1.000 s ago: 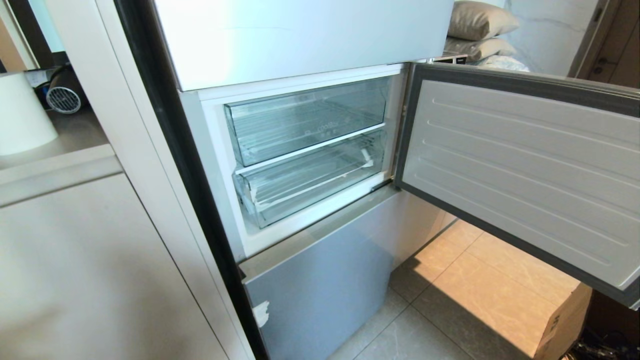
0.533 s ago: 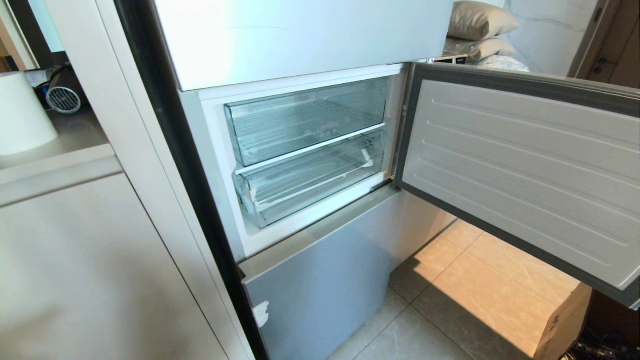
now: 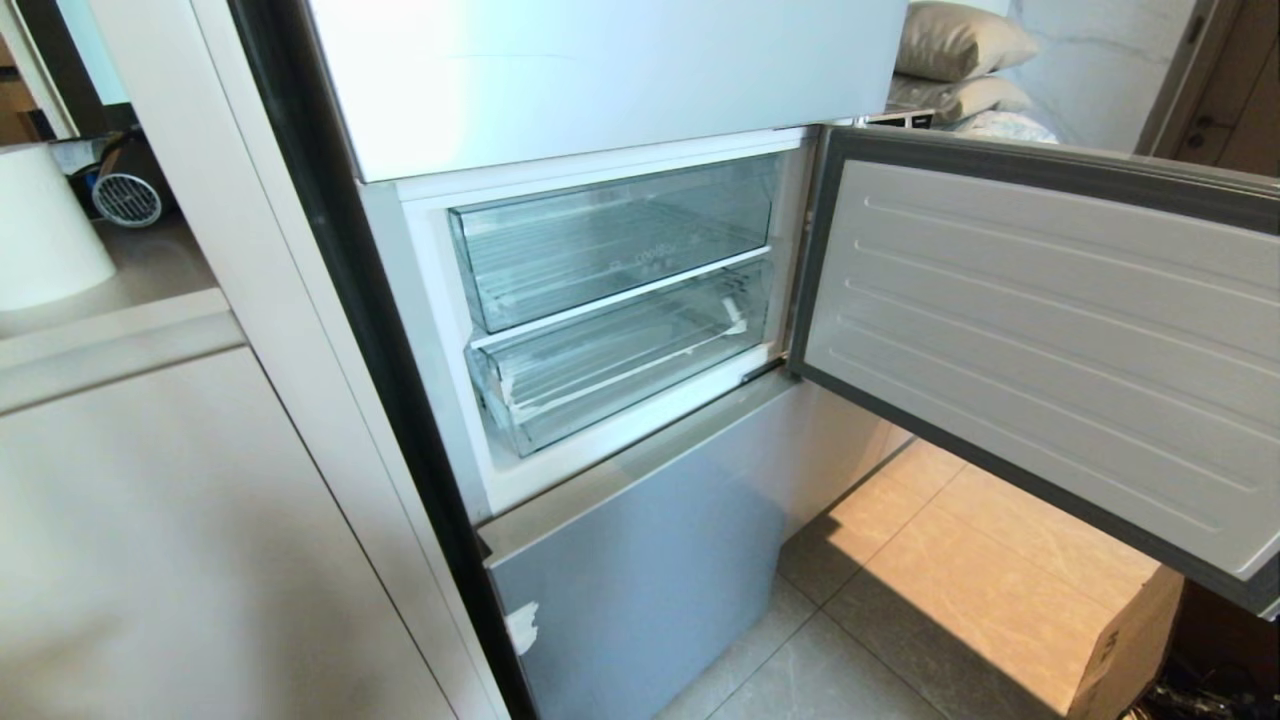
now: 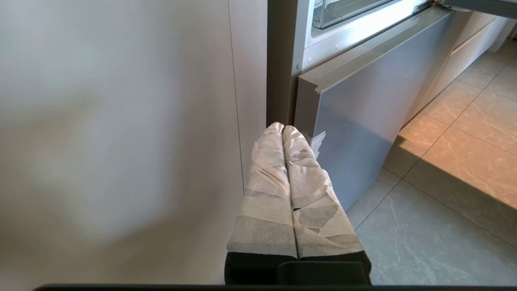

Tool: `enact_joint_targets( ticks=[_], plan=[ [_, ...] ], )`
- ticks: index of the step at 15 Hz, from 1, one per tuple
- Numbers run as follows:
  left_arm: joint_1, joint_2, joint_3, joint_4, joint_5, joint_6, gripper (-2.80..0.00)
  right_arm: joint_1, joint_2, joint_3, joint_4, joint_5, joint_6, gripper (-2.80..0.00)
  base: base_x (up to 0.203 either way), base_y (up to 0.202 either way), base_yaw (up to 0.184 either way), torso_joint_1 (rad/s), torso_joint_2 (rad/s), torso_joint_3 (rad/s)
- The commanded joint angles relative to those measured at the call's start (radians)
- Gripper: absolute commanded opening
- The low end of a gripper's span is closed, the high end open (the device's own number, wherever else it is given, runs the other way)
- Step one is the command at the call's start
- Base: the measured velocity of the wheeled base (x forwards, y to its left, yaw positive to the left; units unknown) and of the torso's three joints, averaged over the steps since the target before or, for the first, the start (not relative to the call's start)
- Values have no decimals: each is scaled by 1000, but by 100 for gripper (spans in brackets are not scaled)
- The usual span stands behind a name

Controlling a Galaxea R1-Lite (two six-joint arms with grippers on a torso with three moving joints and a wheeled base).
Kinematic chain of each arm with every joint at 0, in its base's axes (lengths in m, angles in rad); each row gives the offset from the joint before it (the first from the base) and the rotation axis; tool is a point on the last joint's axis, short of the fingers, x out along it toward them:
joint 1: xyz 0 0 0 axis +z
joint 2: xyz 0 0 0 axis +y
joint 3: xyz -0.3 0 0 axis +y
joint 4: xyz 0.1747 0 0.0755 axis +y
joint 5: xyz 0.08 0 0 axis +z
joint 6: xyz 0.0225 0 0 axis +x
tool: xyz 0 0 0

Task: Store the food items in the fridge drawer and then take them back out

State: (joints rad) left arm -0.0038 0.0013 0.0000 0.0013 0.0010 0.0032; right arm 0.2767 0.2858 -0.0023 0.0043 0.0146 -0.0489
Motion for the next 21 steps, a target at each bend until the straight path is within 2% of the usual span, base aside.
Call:
enact_joint_targets(
  ticks=[1, 2, 5, 7, 8, 10, 15, 17, 19, 21],
  plan=[
    [-1, 0, -1, 0, 1, 0, -280, 29, 50, -2, 0, -12, 13, -280, 0, 0, 0, 0, 0, 0],
    [0, 0, -1, 0, 1, 0, -280, 11, 48, -2, 0, -15, 15, -280, 0, 0, 0, 0, 0, 0],
    [0, 0, 0, 0, 1, 0, -280, -120, -12, 2, -3, -8, -3, -280, 0, 0, 0, 0, 0, 0],
    [0, 0, -1, 0, 1, 0, -280, -126, -13, 2, -4, -10, 5, -280, 0, 0, 0, 0, 0, 0],
    [-1, 0, 0, 0, 1, 0, -280, -161, -12, 2, -4, -10, -8, -280, 0, 0, 0, 0, 0, 0],
    [-1, 0, 0, 0, 1, 0, -280, -285, -17, 2, -3, 7, -68, -280, 0, 0, 0, 0, 0, 0],
    [0, 0, 0, 0, 1, 0, -280, -279, -290, 2, -1, 32, -81, -280, 0, 0, 0, 0, 0, 0],
    [0, 0, 0, 0, 1, 0, -280, -274, -285, 2, -4, -1, -4, -280, 0, 0, 0, 0, 0, 0],
    [0, 0, -1, 0, 1, 0, -280, -274, -284, 2, -6, -7, 33, -280, 0, 0, 0, 0, 0, 0],
    [0, 0, 0, 0, -1, 2, -280, -274, -284, 2, -6, -10, 35, -280, 0, 0, 0, 0, 0, 0]
  ],
)
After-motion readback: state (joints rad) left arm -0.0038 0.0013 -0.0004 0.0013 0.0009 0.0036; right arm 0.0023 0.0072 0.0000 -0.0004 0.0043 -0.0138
